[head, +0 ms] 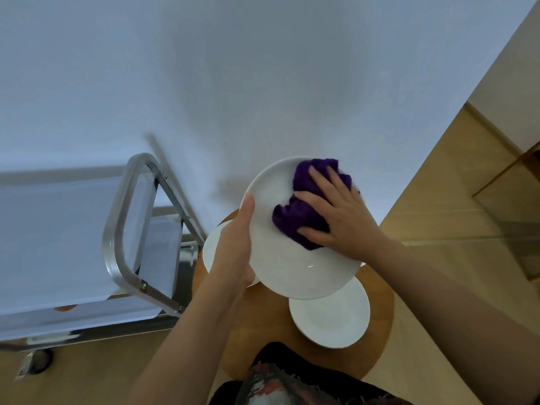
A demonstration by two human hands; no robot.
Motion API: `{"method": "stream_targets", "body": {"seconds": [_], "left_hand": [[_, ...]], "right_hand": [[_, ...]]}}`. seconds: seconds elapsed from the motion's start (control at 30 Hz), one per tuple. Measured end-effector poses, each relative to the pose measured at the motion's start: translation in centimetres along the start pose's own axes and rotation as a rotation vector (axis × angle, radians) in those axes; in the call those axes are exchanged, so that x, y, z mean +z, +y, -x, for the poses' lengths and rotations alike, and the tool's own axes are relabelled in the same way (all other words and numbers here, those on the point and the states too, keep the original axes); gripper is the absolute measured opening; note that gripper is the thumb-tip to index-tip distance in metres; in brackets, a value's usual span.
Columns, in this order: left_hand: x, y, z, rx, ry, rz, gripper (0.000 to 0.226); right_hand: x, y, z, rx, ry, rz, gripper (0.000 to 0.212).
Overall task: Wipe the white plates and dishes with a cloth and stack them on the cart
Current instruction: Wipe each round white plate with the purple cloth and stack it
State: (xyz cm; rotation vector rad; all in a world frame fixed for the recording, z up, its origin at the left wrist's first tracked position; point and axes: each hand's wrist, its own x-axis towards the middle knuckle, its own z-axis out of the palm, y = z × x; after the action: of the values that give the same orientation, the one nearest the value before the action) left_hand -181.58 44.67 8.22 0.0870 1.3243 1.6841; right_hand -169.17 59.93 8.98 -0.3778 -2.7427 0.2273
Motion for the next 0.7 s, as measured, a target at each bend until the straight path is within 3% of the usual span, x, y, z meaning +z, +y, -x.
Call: {"method": "stream_targets", "body": {"seconds": [0.1, 0.17, 0.23, 0.3, 0.4, 0.47, 0.63, 0.7], "left_hand": [[0.6, 0.0, 0.1, 0.090, 0.077, 0.114, 0.055], [1.3, -0.1, -0.1, 0.114, 0.110, 0.169, 0.034], [2.0, -0.5, -0.3, 0.106, 0.108, 0.207, 0.035], [2.6, -0.9, -0.1, 0.097, 0.139, 0.246, 0.044], [2.2, -1.1, -0.1, 0.098, 0.204, 0.230, 0.062], [1.8, -0.8, -0.3, 0.054, 0.183, 0.261, 0.067], [0.6, 1.3, -0.6, 0.012, 0.143, 0.254, 0.051], [0.5, 1.7, -0.5, -0.015, 0.122, 0.182, 0.048]], "right_hand": [[1.4, -1.5, 1.6, 0.235, 0.080, -0.042, 0.060], [2.8, -4.0, 1.9, 0.502, 0.146, -0.111, 0.058], [3.7, -6.9, 1.1, 0.746, 0.177, -0.283, 0.056], [4.3, -9.2, 0.5, 0.794, 0.165, -0.397, 0.051], [4.6, -10.7, 1.1, 0.623, 0.087, -0.441, 0.046], [3.8, -10.3, 2.0, 0.468, 0.058, -0.458, 0.058], [2.3, -5.5, 4.3, 0.017, -0.123, -0.210, 0.061], [1.9, -3.9, 4.9, -0.064, -0.101, -0.088, 0.054]]}}
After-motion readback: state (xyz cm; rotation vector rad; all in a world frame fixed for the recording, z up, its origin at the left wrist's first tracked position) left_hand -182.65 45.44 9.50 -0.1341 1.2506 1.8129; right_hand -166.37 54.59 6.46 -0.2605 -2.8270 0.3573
